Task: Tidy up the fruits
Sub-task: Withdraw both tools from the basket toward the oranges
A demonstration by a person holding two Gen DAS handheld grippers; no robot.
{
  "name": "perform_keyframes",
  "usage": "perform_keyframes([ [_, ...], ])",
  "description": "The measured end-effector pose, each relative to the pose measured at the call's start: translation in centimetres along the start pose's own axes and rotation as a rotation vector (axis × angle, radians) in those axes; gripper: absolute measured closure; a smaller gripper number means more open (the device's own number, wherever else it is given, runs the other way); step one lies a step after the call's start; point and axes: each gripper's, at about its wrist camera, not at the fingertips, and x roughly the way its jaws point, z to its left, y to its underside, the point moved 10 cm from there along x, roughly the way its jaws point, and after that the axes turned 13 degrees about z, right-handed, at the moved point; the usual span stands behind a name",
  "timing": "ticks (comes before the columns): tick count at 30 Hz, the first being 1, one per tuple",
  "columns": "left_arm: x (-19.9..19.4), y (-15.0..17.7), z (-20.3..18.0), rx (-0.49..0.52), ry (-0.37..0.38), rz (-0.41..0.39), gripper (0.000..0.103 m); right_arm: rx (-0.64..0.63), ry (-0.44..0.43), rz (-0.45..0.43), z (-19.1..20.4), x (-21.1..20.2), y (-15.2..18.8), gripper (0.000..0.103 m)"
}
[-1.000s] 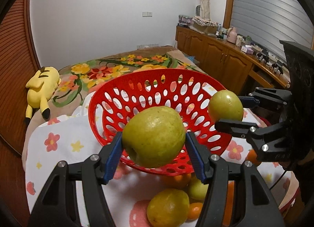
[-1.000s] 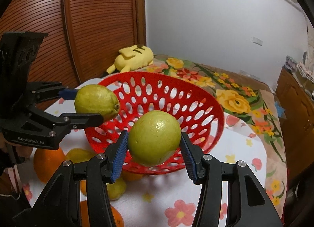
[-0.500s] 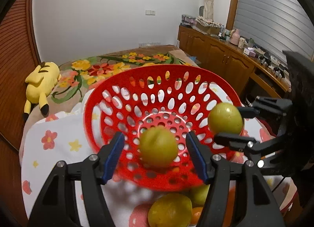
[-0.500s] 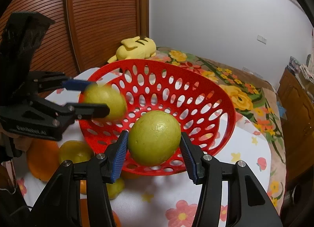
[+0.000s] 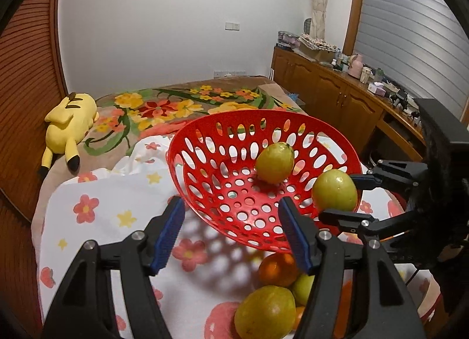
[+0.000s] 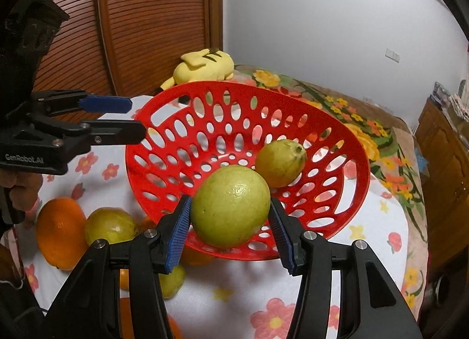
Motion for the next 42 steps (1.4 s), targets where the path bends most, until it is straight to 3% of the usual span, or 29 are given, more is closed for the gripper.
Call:
perform_keyframes([
  [5,-0.7,0.2,-0.1,0.004,0.000,-0.012,0.036,0.019,0.001,0.013,0.1,0.5,-0.1,0.049],
  [14,-2.5,1.2,-0.3,0.008,-0.001,-0.038,0.035,0.066,0.010,-0.051,-0.2,-2.1,-0.3,0.047],
  [25,-5.8,4.9,-1.2,0.013,0.003,-0.073,0.034,0.150,0.019,-0.095,1.0,-5.8,4.9,0.041],
  [35,-7.5,9.2,-1.4,0.009,-0.005,-0.076,0.031,0.204,0.006,-0.102,4.1,-5.8,8.6,0.035],
  [42,-7.8,12.2,-0.5,-0.019,-0.022,-0.066,0.029,0.221,0.016,-0.099,5.9,-5.1,9.9,0.023],
])
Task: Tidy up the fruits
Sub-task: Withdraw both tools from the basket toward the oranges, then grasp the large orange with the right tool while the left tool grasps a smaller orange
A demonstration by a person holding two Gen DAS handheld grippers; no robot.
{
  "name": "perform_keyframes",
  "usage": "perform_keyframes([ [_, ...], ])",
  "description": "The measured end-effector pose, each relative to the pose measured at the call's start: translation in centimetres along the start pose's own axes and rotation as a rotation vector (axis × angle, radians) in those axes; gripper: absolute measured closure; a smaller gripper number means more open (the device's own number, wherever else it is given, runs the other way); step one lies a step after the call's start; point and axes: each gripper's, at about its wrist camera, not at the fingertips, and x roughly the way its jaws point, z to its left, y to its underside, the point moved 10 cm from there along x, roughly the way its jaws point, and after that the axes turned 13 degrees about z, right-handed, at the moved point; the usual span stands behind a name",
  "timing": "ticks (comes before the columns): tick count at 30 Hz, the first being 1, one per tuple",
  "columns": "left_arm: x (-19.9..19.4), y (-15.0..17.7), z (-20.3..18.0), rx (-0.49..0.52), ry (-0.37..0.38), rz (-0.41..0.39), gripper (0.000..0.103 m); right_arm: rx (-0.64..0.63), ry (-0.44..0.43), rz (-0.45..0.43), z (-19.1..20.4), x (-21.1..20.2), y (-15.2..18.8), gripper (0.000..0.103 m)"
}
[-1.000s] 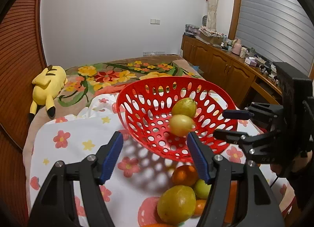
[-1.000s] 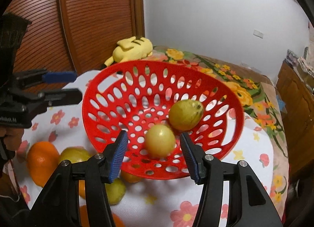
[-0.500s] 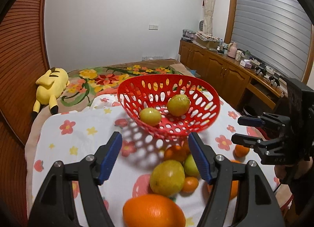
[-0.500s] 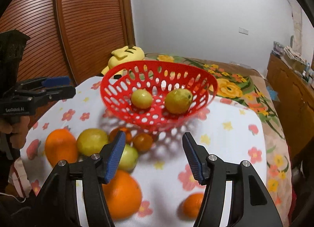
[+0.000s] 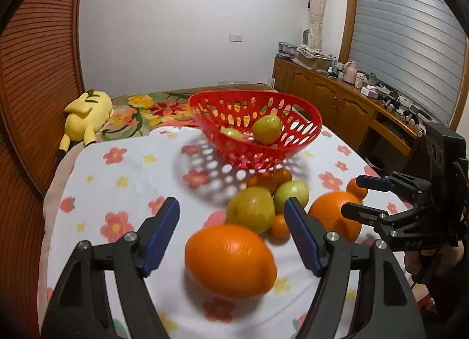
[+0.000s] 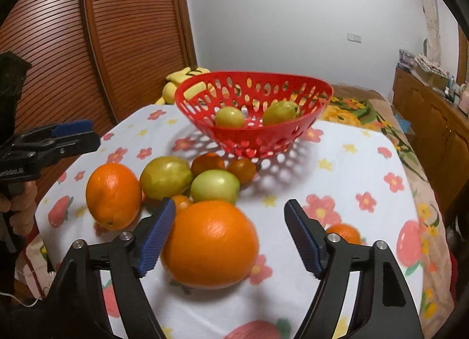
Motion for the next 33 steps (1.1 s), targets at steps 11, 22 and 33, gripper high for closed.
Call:
perform_keyframes([
  [11,1.5,2.6,0.9,-0.029,-0.007,0.047,0.029,-0.017,0.025,0.056,1.2,3.2,1.7,0.015],
  [22,2.2,4.2,1.2,-0.046,-0.008,0.077,0.028,0.006,-0.010,0.071,1.3,3.9,2.5,0.013],
  [33,3.7,5.1,0.3,-0.050,0.035,0.101,0.017,0.032,-0.037,0.094,1.5,4.6,3.7,0.013],
])
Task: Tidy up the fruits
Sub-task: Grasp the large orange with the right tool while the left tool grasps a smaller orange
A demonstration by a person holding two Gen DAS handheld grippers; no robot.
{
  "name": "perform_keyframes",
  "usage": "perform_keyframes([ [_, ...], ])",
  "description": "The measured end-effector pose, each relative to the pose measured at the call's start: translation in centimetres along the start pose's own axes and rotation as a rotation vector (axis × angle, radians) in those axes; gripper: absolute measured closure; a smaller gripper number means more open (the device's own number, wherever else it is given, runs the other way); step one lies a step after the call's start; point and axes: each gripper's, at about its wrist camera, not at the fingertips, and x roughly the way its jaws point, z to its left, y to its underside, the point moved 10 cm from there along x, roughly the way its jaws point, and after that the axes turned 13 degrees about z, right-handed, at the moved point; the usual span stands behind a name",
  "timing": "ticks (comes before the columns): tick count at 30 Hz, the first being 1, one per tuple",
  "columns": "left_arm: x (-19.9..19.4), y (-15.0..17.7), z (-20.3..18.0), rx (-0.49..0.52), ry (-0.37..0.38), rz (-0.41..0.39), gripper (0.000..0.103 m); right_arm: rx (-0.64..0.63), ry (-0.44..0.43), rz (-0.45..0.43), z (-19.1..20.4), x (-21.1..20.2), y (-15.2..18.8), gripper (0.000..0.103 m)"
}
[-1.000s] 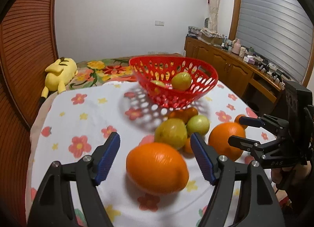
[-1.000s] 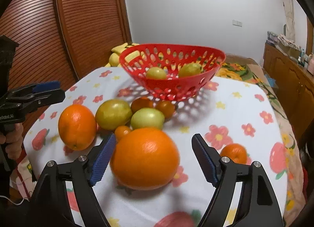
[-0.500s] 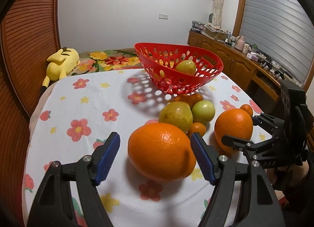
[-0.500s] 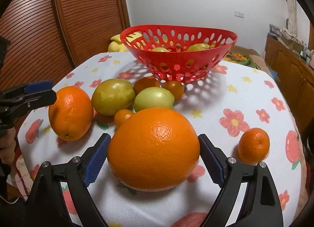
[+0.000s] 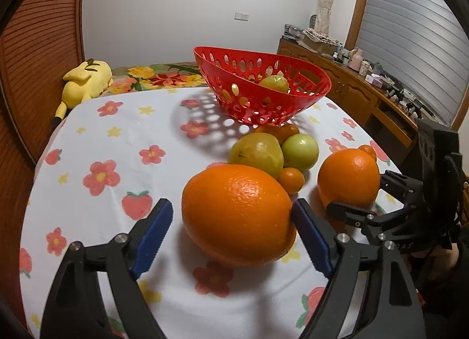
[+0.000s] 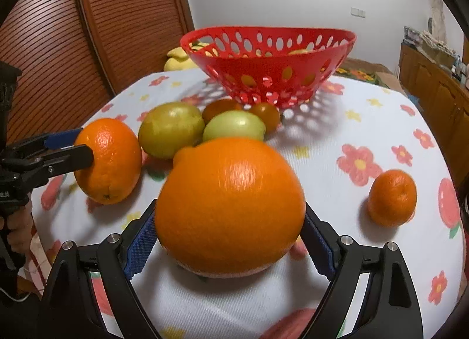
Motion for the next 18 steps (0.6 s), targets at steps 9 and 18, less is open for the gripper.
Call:
perform_keyframes([
  [9,1.1,0.3,-0.8,-0.011,0.039,0.016,0.015,0.006,-0.016,-0.045,-0.1,-0.6,-0.1,0.013],
  [18,1.8,0.2,-0.6,-0.042,0.075,0.028,0.012,0.015,-0.018,-0.064,-0.2,-0.7,0.0,0.014],
])
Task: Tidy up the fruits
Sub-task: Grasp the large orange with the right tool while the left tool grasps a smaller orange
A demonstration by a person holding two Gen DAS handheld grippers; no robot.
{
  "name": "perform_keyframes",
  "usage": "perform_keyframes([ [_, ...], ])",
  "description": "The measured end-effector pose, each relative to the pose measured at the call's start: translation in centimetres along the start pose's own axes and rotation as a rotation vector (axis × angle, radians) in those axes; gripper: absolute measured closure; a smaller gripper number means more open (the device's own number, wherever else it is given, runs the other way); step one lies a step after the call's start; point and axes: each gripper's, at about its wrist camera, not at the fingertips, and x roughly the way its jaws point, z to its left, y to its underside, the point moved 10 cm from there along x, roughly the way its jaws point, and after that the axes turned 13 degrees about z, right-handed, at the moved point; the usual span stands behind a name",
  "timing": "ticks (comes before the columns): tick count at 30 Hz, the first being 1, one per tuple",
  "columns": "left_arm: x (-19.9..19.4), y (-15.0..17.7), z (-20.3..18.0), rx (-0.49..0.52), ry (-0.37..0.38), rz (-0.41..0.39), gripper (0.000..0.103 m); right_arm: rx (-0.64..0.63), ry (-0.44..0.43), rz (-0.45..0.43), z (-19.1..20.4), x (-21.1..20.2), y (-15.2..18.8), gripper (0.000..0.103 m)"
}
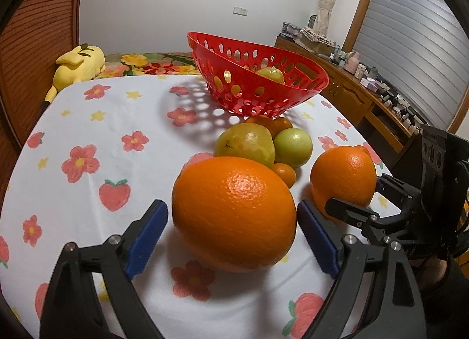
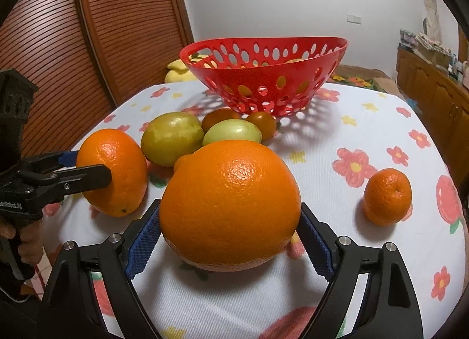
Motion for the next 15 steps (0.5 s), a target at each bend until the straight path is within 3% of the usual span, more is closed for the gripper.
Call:
perform_keyframes([
  [9,2.4,0.5,0.1,-0.007,-0.005,0.057,0.011,0.010,-0.011,-0.004,-0.1,-0.1,0.0,0.014],
  [15,2.3,0.5,0.4,-0.017,0.012,0.049,0.011,0.012,-0.011,-0.005,-0.1,-0.1,0.1,0.014],
])
